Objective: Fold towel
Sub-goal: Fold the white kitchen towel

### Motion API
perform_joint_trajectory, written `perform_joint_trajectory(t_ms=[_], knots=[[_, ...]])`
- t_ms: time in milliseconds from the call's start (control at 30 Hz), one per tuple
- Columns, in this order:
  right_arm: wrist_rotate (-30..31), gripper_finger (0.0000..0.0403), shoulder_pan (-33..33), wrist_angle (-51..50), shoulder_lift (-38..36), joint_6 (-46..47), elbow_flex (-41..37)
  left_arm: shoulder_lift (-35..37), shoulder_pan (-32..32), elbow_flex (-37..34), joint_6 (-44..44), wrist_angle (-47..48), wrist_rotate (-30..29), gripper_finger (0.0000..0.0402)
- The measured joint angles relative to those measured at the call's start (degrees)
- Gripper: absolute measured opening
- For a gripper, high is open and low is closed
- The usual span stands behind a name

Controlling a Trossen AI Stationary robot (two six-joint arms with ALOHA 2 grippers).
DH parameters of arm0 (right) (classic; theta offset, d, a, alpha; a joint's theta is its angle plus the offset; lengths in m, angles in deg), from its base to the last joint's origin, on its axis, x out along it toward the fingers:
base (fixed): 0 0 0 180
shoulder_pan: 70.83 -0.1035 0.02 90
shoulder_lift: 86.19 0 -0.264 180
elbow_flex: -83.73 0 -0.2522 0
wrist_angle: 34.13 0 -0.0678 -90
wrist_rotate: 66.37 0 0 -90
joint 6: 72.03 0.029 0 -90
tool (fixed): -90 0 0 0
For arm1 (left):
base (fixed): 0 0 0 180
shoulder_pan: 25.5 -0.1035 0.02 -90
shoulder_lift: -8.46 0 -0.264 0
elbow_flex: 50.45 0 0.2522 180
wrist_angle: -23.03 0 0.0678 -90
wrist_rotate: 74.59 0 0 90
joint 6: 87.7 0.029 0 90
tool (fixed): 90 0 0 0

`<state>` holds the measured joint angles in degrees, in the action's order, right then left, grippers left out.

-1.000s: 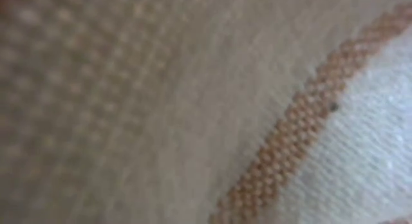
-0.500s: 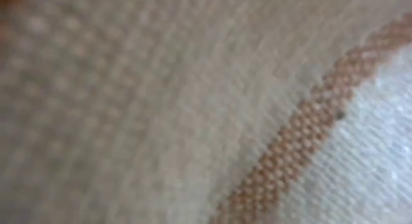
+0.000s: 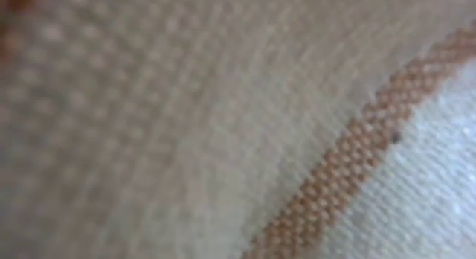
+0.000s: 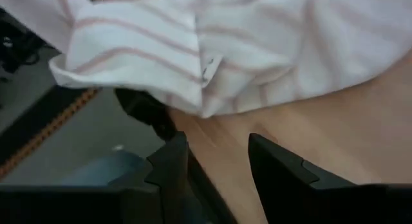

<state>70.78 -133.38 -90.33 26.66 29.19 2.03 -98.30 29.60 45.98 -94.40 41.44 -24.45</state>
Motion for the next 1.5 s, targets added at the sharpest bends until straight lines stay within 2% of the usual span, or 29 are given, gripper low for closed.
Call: perform_joint_trajectory(t_ms=[133,233,267,367,467,767,867,933,1000,1133,1333,1500], knots=[[2.4,0.0171,0.7,10.6,1.3,-0.5,-4.8,0.0,-0.2,0.0,-0.3,-0.1,0.0,0.0011],[5.8,0.0180,1.3,13.4,2.0,-5.7,-6.1,0.0,-0.4,0.0,-0.3,-0.4,0.0,0.0016],[6.5,0.0181,1.5,15.0,2.4,-10.0,-6.1,0.0,-0.4,0.0,-0.3,-0.4,0.0,0.0015],[6.9,0.0183,2.2,21.5,3.2,-30.2,-5.6,0.0,-0.8,0.0,-0.3,-0.4,0.0,0.0009],[7.1,0.0179,2.7,26.2,4.1,-43.8,-3.9,0.0,-1.2,0.0,-0.3,-0.4,0.0,0.0005],[6.1,0.0166,5.7,26.0,6.8,-55.6,0.4,0.0,-1.7,-0.2,-1.3,-0.9,-0.1,0.0031],[1.1,0.0159,7.3,26.0,7.9,-58.8,1.5,0.0,-1.8,-0.4,-1.3,-0.7,0.0,0.0032],[-3.5,0.0152,8.2,25.9,8.6,-59.6,1.9,0.0,-1.9,-0.7,-1.3,-1.0,-0.1,0.0030],[-4.6,0.0144,8.8,25.4,9.3,-58.7,2.4,0.0,-2.0,-0.9,-1.3,-0.8,0.0,0.0025],[-0.6,0.0110,9.0,22.5,9.6,-58.2,3.3,0.0,-2.3,-2.1,-1.3,-2.4,-0.1,0.0019],[1.5,0.0011,10.1,21.4,9.8,-69.4,5.8,0.0,-3.2,-5.5,0.1,-7.7,0.0,0.0012],[7.3,0.0004,9.9,21.2,9.8,-80.2,9.6,0.0,-3.6,-7.3,1.5,-10.8,0.3,0.0010]])
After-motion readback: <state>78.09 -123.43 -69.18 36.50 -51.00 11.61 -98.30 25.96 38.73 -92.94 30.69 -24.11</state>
